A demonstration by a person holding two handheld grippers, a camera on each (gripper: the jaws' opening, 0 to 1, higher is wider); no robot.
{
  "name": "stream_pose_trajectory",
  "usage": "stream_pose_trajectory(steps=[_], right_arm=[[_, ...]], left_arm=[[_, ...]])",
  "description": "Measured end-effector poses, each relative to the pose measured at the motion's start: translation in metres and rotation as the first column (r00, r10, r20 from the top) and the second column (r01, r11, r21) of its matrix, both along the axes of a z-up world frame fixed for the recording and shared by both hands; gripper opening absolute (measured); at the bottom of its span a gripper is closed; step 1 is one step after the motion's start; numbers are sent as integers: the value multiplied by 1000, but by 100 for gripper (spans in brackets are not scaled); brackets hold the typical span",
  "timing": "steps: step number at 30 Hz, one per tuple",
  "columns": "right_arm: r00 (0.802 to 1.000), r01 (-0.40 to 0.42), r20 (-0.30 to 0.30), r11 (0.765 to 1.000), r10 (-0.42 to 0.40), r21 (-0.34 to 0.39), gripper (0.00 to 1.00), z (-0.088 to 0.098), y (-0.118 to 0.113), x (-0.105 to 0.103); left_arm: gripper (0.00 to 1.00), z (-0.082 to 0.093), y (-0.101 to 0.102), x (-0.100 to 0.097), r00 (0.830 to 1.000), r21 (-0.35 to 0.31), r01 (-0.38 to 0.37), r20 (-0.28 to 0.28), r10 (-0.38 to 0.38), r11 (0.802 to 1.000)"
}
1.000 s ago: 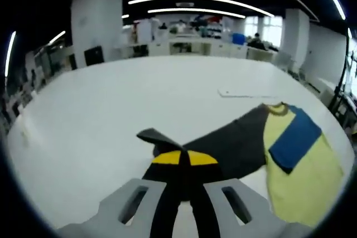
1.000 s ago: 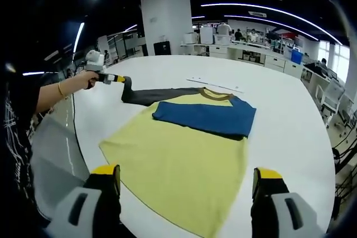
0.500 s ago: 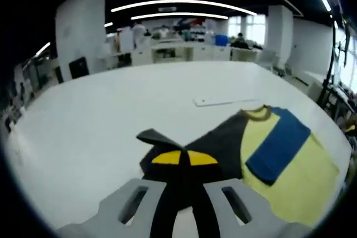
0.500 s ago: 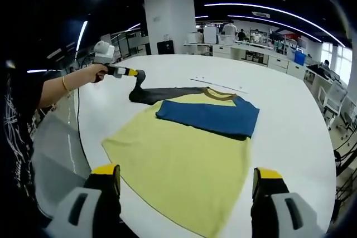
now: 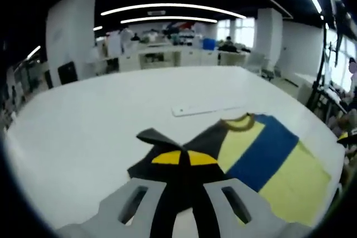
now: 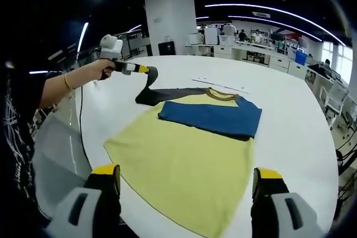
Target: Fold the garment on the visible template until the final outline fits inside the template.
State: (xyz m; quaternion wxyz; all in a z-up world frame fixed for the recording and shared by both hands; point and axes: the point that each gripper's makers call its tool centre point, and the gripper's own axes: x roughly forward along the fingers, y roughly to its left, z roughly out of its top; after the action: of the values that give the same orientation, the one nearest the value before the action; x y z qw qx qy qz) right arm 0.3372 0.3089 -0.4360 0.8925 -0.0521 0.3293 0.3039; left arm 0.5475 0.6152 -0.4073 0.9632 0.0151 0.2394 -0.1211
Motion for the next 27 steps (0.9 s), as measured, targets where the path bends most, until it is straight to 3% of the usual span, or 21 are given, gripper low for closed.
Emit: stream_pose_trajectory(steps=[10,27], right_arm=[[1000,2,-3,1000,-2,14,99,-2,2,-3],[1000,29,-4,999,-29,42,99,-4,2,-3]], left_arm=[[0,5,-49,4,996,-23,86,9,-86,996],[0,7,-99,8,986,-46,166,15,-165,985]])
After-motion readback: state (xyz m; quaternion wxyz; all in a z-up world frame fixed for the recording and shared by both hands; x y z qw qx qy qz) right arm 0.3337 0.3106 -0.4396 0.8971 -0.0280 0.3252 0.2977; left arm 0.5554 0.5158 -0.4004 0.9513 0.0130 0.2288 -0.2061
